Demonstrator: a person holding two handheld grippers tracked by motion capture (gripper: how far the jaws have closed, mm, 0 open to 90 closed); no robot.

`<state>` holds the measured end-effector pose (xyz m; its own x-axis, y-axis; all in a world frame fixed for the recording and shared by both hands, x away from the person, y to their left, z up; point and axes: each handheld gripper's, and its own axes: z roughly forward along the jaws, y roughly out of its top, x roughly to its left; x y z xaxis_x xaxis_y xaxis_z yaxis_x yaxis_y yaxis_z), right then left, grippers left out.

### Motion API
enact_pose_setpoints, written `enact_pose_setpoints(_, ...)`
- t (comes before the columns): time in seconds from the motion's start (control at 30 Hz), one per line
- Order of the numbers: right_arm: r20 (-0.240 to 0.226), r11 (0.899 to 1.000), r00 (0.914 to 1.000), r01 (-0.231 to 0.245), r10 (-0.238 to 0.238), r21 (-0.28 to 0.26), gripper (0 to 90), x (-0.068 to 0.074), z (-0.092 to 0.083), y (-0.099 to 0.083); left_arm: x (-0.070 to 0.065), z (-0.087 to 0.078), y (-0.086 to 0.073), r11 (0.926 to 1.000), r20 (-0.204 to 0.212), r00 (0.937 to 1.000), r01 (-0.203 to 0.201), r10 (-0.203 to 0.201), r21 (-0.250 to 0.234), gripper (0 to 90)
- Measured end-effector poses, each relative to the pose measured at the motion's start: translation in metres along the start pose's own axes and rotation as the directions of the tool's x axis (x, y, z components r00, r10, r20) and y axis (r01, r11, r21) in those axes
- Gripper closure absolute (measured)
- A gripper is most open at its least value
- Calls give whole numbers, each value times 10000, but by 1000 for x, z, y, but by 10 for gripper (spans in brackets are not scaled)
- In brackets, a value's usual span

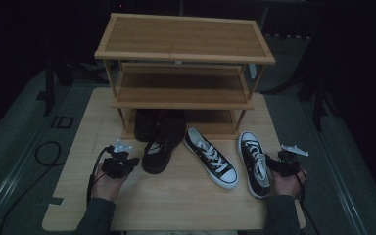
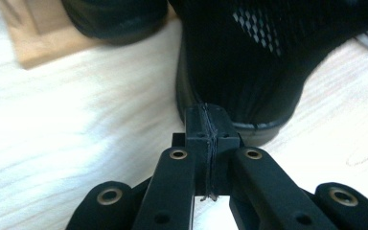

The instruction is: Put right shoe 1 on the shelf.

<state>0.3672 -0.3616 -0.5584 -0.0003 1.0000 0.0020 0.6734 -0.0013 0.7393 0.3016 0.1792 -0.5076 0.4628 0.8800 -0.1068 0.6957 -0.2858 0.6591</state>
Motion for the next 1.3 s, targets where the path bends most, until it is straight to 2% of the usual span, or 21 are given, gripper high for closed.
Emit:
enact_pose_setpoints(0.2,6,10000,10000,5,-5,10,273,0,0,0,-11,9,-1,9994,114,9995,-282,280,208,893)
enact_pose_setpoints(0.33,11,10000,10000,0,0,9,274,0,0,0,-14,10,0,9991,-111,9993,-368,370,218,897)
enact_pose_setpoints(0.5,11,10000,10000,0,0,8,274,0,0,0,-19,12,0,9991,4,9993,-379,379,207,897)
enact_pose_setpoints(0.9,15,10000,10000,-3,3,9,275,0,0,0,-44,28,13,9968,477,9958,-794,788,107,894)
enact_pose_setpoints(1.3,22,10000,10000,6,-6,1,275,0,0,0,-58,36,19,9952,411,9943,-981,979,34,888)
